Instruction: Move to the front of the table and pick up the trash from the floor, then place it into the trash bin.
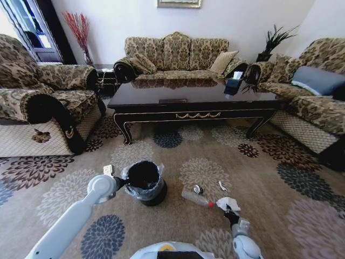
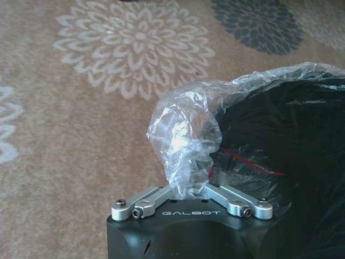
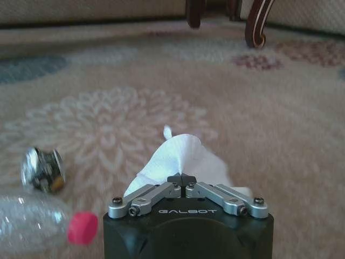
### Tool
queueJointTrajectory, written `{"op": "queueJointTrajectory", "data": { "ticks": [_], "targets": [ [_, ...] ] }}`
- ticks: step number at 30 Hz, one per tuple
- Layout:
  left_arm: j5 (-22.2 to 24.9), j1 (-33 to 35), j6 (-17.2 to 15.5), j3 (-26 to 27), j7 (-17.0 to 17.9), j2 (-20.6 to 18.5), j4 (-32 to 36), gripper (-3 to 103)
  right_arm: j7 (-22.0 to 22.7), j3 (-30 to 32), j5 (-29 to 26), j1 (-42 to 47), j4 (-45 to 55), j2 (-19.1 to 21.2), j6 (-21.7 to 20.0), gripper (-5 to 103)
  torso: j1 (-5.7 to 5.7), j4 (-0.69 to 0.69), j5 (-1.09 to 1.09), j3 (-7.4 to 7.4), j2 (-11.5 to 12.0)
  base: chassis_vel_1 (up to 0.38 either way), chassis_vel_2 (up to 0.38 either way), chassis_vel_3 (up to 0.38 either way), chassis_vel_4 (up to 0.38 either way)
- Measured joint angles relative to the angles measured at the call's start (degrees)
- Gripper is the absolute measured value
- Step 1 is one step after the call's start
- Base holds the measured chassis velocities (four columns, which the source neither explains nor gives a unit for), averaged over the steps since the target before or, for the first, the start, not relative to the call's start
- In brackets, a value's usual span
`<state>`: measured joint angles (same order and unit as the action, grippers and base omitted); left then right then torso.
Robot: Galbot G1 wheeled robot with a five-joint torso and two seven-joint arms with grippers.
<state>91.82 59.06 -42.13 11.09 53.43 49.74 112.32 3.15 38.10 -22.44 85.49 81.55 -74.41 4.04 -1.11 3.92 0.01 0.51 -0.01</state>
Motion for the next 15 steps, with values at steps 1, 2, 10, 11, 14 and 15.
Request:
{"op": "queueJointTrajectory", "data": {
  "ticks": [1, 2, 10, 11, 14, 15],
  "targets": [
    [-0.12, -0.23, 0.00, -0.67, -0.01, 0.18, 0.00, 0, 0.05, 0.28, 0.19, 0.63, 1.48, 0.18, 0.09, 0, 0.00, 0.01, -0.01, 0.00, 0.00, 0.000, 0.000, 0.000, 0.000],
    [-0.26, -0.51, 0.00, -1.41, -0.01, 0.37, 0.01, 0, 0.07, 0.64, 0.83, 1.34, 3.14, 0.37, 0.51, 0, 0.00, 0.01, -0.01, 0.00, 0.00, 0.000, 0.000, 0.000, 0.000],
    [-1.36, -3.43, 0.00, -7.01, -0.02, 1.28, -0.07, 0, 0.10, 2.54, 2.99, 6.58, 14.55, 1.21, 1.97, 0, 0.00, 0.02, 0.01, 0.00, 0.00, 0.000, 0.000, 0.000, 0.000],
    [-1.59, -4.15, 0.00, -8.21, -0.02, 1.48, -0.29, 0, 0.09, 2.86, 3.01, 7.67, 17.20, 1.22, 2.12, 0, 0.00, 0.01, 0.00, 0.00, 0.00, 0.000, 0.000, 0.000, 0.000],
    [-2.24, -6.26, -0.01, -11.41, 0.00, 2.30, -0.95, 0, -0.03, 3.39, 3.28, 10.98, 24.66, 1.12, 2.46, 0, 0.00, 0.01, 0.00, 0.00, 0.00, 0.000, 0.000, 0.000, 0.000],
    [-2.24, -6.26, -0.01, -11.41, 0.00, 2.30, -0.95, 0, -0.03, 3.39, 3.28, 10.98, 24.66, 1.12, 2.46, 0, 0.00, 0.01, 0.00, 0.00, 0.00, 0.000, 0.000, 0.000, 0.000]
  ]
}}
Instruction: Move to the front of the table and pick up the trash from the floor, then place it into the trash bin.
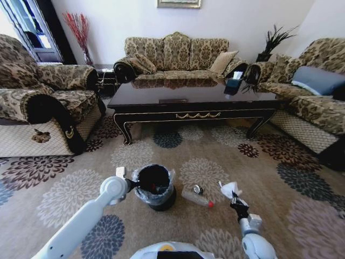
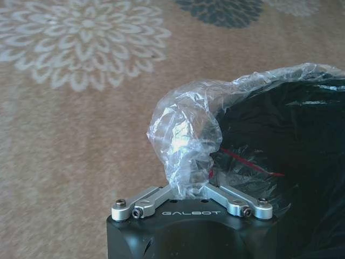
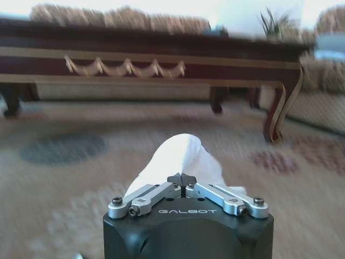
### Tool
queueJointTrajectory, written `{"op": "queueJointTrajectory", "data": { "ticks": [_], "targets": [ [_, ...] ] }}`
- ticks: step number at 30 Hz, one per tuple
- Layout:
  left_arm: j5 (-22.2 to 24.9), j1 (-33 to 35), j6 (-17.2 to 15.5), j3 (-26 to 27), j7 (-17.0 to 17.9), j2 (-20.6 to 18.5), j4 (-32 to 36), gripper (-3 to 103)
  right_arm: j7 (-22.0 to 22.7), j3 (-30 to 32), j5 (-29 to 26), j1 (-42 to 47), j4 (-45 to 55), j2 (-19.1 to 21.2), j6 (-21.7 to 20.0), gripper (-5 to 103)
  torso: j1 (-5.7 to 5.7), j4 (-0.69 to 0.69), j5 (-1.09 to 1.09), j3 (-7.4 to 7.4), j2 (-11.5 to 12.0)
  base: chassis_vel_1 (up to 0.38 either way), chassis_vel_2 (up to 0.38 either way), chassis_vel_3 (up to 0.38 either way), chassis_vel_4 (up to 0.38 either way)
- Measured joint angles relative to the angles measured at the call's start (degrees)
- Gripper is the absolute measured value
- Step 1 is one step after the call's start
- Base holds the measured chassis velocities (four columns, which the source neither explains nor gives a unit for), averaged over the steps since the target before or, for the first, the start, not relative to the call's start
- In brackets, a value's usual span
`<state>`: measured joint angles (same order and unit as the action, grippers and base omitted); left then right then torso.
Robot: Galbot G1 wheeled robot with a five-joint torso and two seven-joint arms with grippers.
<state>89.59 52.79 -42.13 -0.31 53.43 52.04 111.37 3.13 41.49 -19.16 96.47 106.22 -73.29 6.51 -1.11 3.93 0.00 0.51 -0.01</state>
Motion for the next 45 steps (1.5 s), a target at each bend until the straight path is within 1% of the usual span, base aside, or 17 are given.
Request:
{"op": "queueJointTrajectory", "data": {
  "ticks": [2, 6, 10, 13, 15, 16, 19, 20, 26, 27, 31, 36, 41, 44, 45],
  "targets": [
    [-0.30, -1.41, 0.00, -2.20, 0.00, 0.53, -0.43, 0, -0.05, -0.05, 0.62, 1.81, 4.73, -0.23, 0.27, 0, 0.00, 0.00, -0.01, 0.00, 0.00, 0.000, 0.000, 0.000, 0.000],
    [-0.36, -4.55, -0.01, -6.32, 0.03, 1.19, -1.14, 0, -0.16, -2.01, 2.35, 4.46, 13.88, -0.63, 0.77, 0, 0.00, -0.02, -0.01, 0.00, 0.00, 0.000, 0.000, 0.000, 0.000],
    [-0.33, -6.49, -0.01, -8.36, 0.04, 1.84, -1.59, 0, -0.52, -3.83, 3.49, 5.84, 17.76, -0.80, 1.26, 0, 0.00, 0.00, 0.00, 0.00, 0.00, 0.000, 0.000, 0.000, 0.000],
    [-0.31, -8.40, 0.00, -11.20, 0.06, 2.26, -2.12, 0, -1.26, -6.75, 5.58, 7.60, 21.13, -0.95, 2.55, 0, 0.00, 0.00, -0.01, 0.00, 0.00, 0.000, 0.000, 0.000, 0.000],
    [-0.30, -8.80, 0.00, -11.84, 0.08, 2.25, -2.21, 0, -1.70, -7.63, 6.19, 8.16, 21.84, -0.99, 3.03, 0, 0.00, -0.01, 0.00, 0.00, 0.00, 0.000, 0.000, 0.000, 0.000],
    [-0.24, -9.80, -0.01, -13.57, 0.09, 2.18, -2.46, 0, -2.90, -9.57, 7.76, 9.43, 23.07, -1.12, 4.27, 0, 0.00, -0.01, -0.01, 0.00, 0.00, 0.000, 0.000, 0.000, 0.000],
    [-0.19, -11.42, -0.01, -15.77, 0.09, 2.27, -3.00, 0, -4.11, -12.55, 10.38, 11.28, 24.19, -1.33, 5.69, 0, 0.00, -0.01, 0.00, 0.00, 0.00, 0.000, 0.000, 0.000, 0.000],
    [-0.19, -11.42, -0.01, -15.77, 0.09, 2.27, -3.00, 0, -4.11, -12.55, 10.38, 11.28, 24.19, -1.33, 5.69, 0, 0.00, -0.01, 0.00, 0.00, 0.00, 0.000, 0.000, 0.000, 0.000],
    [0.11, -14.86, -0.01, -19.30, 0.10, 3.87, -3.96, 0, -4.50, -19.63, 13.91, 15.35, 24.97, -1.60, 6.27, 0, 0.00, 0.00, -0.01, 0.00, 0.00, 0.000, 0.000, 0.000, 0.000],
    [0.11, -14.86, -0.01, -19.30, 0.10, 3.87, -3.96, 0, -4.50, -19.63, 13.91, 15.35, 24.97, -1.60, 6.27, 0, 0.00, 0.00, -0.01, 0.00, 0.00, 0.000, 0.000, 0.000, 0.000],
    [0.15, -16.21, 0.00, -21.68, 0.28, 5.31, -4.28, 0, -5.14, -23.68, 16.41, 16.40, 24.08, -1.57, 6.52, 0, 0.00, 0.00, 0.00, 0.00, 0.00, 0.000, 0.000, 0.000, 0.000],
    [0.07, -16.55, -0.01, -23.64, 0.57, 5.81, -4.10, 0, -5.51, -25.31, 18.47, 16.36, 22.33, -1.77, 7.06, 0, 0.00, -0.01, 0.00, 0.00, 0.00, 0.000, 0.000, 0.000, 0.000],
    [0.13, -16.54, -0.01, -24.01, 0.72, 6.07, -3.42, 0, -5.66, -26.10, 19.16, 15.90, 20.35, -1.83, 7.25, 0, 0.00, 0.00, 0.00, 0.00, 0.00, 0.000, 0.000, 0.000, 0.000],
    [0.35, -16.25, -0.01, -24.04, 0.75, 5.45, -2.46, 0, -5.53, -26.10, 19.34, 14.99, 18.98, -1.81, 7.28, 0, 0.00, 0.00, 0.00, 0.00, 0.00, 0.000, 0.000, 0.000, 0.000],
    [0.37, -16.13, -0.01, -24.04, 0.76, 5.28, -2.26, 0, -5.45, -26.09, 19.35, 14.79, 18.75, -1.80, 7.27, -3, 0.00, -0.01, 0.00, 0.00, 0.00, 0.000, 0.000, 0.000, 0.000]
  ]
}}
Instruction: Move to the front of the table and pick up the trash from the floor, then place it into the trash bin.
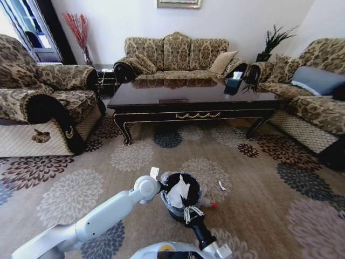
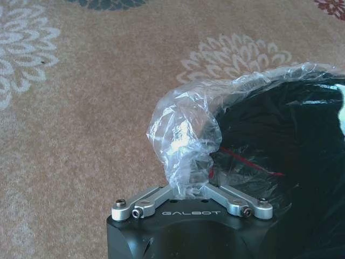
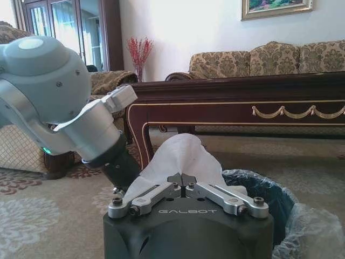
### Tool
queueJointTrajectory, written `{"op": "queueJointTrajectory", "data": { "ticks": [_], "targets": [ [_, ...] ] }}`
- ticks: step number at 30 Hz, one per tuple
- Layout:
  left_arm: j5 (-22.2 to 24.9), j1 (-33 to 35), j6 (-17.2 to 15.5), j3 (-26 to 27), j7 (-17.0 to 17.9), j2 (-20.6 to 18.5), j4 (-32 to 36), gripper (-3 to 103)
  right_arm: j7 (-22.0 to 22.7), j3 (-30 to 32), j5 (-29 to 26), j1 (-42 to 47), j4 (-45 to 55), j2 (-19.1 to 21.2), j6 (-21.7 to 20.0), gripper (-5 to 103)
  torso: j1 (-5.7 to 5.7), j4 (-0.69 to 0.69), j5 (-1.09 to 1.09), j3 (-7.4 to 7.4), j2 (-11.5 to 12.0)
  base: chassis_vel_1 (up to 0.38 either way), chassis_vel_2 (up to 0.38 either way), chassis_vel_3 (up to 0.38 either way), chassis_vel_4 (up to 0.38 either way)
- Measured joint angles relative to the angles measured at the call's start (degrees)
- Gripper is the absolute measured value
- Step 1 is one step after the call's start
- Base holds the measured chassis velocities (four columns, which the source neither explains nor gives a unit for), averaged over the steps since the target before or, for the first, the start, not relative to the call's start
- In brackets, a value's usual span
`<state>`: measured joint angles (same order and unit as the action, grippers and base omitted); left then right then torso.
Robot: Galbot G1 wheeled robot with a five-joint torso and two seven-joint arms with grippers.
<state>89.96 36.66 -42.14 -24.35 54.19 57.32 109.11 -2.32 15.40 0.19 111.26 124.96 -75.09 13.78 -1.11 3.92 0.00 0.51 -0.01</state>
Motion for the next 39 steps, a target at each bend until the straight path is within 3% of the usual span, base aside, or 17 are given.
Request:
{"op": "queueJointTrajectory", "data": {
  "ticks": [2, 5, 8, 10, 12, 18, 21, 24, 26, 29, 39],
  "targets": [
    [0.02, 0.13, 0.00, 0.00, 0.00, -0.15, 0.18, 0, 0.07, 0.01, 0.01, -0.16, -0.18, 0.01, -0.04, -3, 0.00, 0.00, 0.00, 0.00, 0.00, 0.000, 0.000, 0.000, 0.000],
    [0.07, 0.77, 0.00, 0.02, 0.00, -0.67, 0.79, 0, 0.57, 0.12, 0.04, -0.76, -0.83, 0.02, -0.37, 12, 0.00, 0.00, 0.00, 0.00, 0.00, 0.000, 0.000, 0.000, 0.000],
    [0.07, 1.17, 0.00, 0.21, 0.00, -0.92, 1.05, 0, 0.68, 0.26, 0.21, -0.98, -1.10, 0.03, -0.42, 17, 0.00, 0.00, -0.01, 0.00, 0.00, 0.000, 0.000, 0.000, 0.000],
    [0.02, 1.85, 0.00, 0.72, 0.00, -1.25, 1.31, 0, 0.74, 0.57, 0.94, -1.28, -1.66, 0.02, -0.41, 33, 0.00, 0.00, -0.01, 0.00, 0.00, 0.000, 0.000, 0.000, 0.000],
    [-0.01, 2.12, 0.00, 0.94, 0.00, -1.36, 1.38, 0, 0.75, 0.61, 1.18, -1.35, -1.78, -0.03, -0.39, 33, 0.00, 0.00, -0.01, 0.00, 0.00, 0.000, 0.000, 0.000, 0.000],
    [-0.31, 3.33, 0.01, 1.45, 0.01, -2.15, 1.81, 0, 0.93, 0.51, 1.18, -1.37, -1.66, -0.24, -0.38, 61, 0.00, 0.00, -0.01, 0.00, 0.00, 0.000, 0.000, 0.000, 0.000],
    [-0.42, 3.80, 0.01, 1.47, 0.02, -2.42, 2.09, 0, 1.12, 0.57, 0.90, -1.40, -1.55, -0.27, -0.38, 66, 0.00, 0.00, -0.01, 0.00, 0.00, 0.000, 0.000, 0.000, 0.000],
    [-0.64, 4.52, 0.02, 1.60, 0.01, -2.66, 2.27, 0, 1.34, 0.83, 0.67, -1.46, -1.31, -0.30, -0.38, 83, 0.00, 0.00, -0.01, 0.00, 0.00, 0.000, 0.000, 0.000, 0.000],
    [-0.77, 4.71, 0.01, 1.72, 0.01, -2.72, 2.27, 0, 1.37, 0.89, 0.62, -1.44, -1.19, -0.30, -0.38, 83, 0.00, 0.00, -0.01, 0.00, 0.01, 0.000, 0.000, 0.000, 0.000],
    [-1.06, 5.40, 0.02, 2.40, 0.01, -3.00, 2.27, 0, 1.43, 1.14, 0.43, -1.41, -0.81, -0.30, -0.41, 97, 0.00, 0.00, -0.01, 0.00, 0.01, 0.000, 0.000, 0.000, 0.000],
    [-1.74, 11.41, 0.00, 9.74, -0.37, -4.46, 3.09, 0, 2.74, 3.59, -2.92, -3.64, -0.26, -0.99, -1.20, 100, 0.00, 0.01, -0.01, 0.00, 0.01, 0.000, 0.000, 0.000, 0.000]
  ]
}}
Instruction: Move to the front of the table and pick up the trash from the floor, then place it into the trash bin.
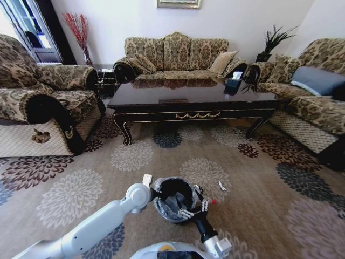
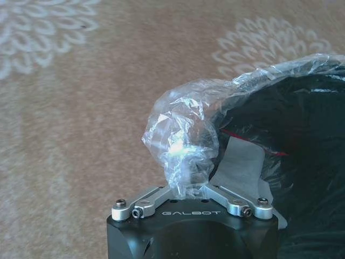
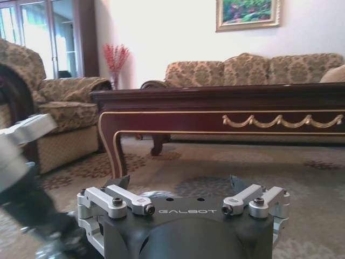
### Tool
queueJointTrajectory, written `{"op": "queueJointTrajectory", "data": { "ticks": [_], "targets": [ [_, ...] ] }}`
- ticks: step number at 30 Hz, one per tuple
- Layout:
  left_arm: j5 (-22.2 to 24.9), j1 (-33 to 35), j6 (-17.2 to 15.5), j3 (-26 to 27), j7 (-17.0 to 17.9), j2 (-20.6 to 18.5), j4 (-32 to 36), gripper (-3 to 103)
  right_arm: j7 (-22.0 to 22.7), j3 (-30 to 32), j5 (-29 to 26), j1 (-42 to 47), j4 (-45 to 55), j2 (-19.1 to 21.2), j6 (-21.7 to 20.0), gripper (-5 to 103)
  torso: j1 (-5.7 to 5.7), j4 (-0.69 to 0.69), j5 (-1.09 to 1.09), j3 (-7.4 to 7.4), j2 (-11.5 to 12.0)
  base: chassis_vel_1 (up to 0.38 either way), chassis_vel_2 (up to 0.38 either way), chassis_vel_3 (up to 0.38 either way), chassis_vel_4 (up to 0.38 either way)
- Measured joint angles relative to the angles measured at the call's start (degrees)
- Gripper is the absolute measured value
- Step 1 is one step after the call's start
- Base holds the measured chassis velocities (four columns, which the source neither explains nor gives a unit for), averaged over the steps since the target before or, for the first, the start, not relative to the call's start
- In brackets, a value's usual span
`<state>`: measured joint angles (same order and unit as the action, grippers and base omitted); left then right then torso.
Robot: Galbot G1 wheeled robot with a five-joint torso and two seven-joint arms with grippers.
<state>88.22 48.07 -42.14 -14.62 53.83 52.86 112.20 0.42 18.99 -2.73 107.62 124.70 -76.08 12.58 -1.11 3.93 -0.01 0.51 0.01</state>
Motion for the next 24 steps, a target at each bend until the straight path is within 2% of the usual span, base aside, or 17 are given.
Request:
{"op": "queueJointTrajectory", "data": {
  "ticks": [2, 9, 12, 19, 20, 24],
  "targets": [
    [-0.08, 2.50, -0.01, 4.51, 0.09, -0.04, 0.72, 0, 0.52, 1.47, -1.67, -1.19, 0.01, -0.13, -0.50, 100, 0.00, -0.02, 0.02, 0.00, 0.00, 0.000, 0.000, 0.000, 0.000],
    [1.08, 5.11, -0.01, 11.00, 0.06, -1.13, 1.72, 0, 2.08, 5.61, -7.13, -4.92, -0.14, 0.13, -2.53, 100, 0.00, -0.01, 0.01, 0.00, 0.00, 0.000, 0.000, 0.000, 0.000],
    [2.46, 5.64, -0.02, 14.69, -0.01, -1.95, 1.30, 0, 3.26, 8.02, -11.15, -8.17, -2.94, 0.61, -3.79, 100, 0.00, -0.01, 0.00, 0.00, 0.00, 0.000, 0.000, 0.000, 0.000],
    [3.40, 5.96, -0.01, 18.79, -0.20, -2.27, -0.97, 0, 3.60, 9.12, -12.59, -11.80, -10.36, 0.69, -3.89, 100, 0.00, -0.01, 0.00, 0.00, 0.00, 0.000, 0.000, 0.000, 0.000],
    [3.50, 5.96, -0.01, 20.21, -0.27, -2.27, -2.45, 0, 3.42, 8.93, -12.11, -13.91, -16.35, 0.39, -3.40, 100, -0.01, -0.01, 0.01, 0.01, 0.00, 0.000, 0.000, 0.000, 0.000],
    [3.61, 6.06, 0.00, 21.12, -0.33, -2.21, -3.09, 0, 2.22, 8.13, -11.81, -15.00, -21.36, 0.48, -3.14, 100, 0.00, -0.01, 0.01, 0.00, 0.00, 0.000, 0.000, 0.000, 0.000]
  ]
}}
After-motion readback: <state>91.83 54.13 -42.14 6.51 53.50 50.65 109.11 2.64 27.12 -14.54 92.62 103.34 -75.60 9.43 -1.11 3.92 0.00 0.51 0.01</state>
